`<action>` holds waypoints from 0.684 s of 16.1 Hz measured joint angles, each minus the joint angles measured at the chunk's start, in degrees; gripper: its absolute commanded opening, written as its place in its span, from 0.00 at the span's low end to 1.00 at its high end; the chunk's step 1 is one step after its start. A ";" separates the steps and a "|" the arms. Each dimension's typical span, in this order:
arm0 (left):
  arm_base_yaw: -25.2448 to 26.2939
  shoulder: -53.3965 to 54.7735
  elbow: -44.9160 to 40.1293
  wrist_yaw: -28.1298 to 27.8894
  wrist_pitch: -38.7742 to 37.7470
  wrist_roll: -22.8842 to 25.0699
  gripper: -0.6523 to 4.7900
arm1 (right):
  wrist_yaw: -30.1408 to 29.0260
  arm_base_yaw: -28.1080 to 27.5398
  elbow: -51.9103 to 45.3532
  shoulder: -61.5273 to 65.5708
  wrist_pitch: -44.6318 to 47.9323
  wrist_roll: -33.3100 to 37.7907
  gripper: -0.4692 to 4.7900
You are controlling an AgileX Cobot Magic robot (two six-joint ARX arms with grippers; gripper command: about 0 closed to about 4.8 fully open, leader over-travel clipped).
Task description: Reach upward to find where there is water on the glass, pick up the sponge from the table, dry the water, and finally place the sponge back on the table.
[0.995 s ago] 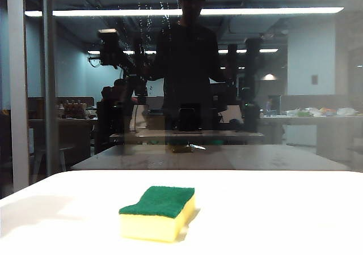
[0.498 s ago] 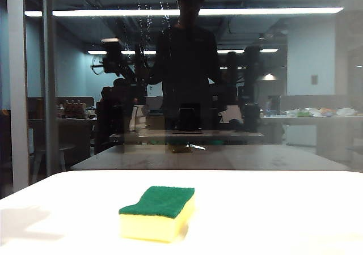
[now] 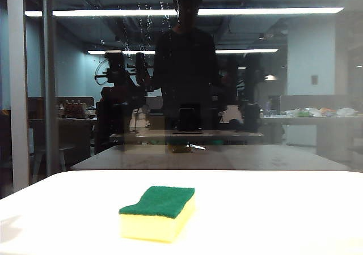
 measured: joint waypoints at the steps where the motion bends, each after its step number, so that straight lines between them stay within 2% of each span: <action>1: 0.00 -1.68 -1.25 -0.04 0.24 -0.09 0.11 | 1.31 0.00 -1.62 -0.02 1.46 0.00 0.09; 4: 0.00 -6.29 -5.22 -1.14 0.87 -1.42 0.11 | 2.75 0.00 -6.93 -0.04 7.82 0.00 0.09; 11: 0.00 -6.54 -11.32 -2.60 8.94 -2.80 0.11 | 2.84 0.02 -12.31 -1.44 11.47 0.00 0.09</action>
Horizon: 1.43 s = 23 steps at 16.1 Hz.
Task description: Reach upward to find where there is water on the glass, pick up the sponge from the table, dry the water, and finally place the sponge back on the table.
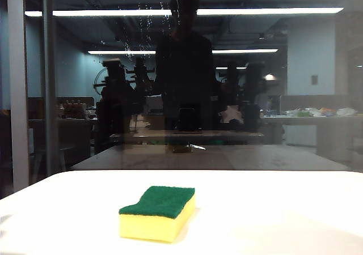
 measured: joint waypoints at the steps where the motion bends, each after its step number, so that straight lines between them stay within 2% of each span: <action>1: 0.00 0.00 -1.38 0.00 1.44 0.00 0.11 | 0.00 0.00 -1.68 -0.52 0.83 0.00 0.09; 3: 0.00 0.00 -5.75 0.00 6.29 0.00 0.11 | 0.02 0.00 -5.81 -0.83 3.76 0.00 0.09; 8: 0.00 0.00 -13.03 -0.04 13.86 -0.24 0.11 | 0.04 0.00 -6.25 -0.83 4.22 -1.33 0.09; 23: 0.00 0.00 -12.98 0.17 14.14 -0.17 0.11 | 0.04 0.00 -6.25 -0.83 4.39 -1.53 0.09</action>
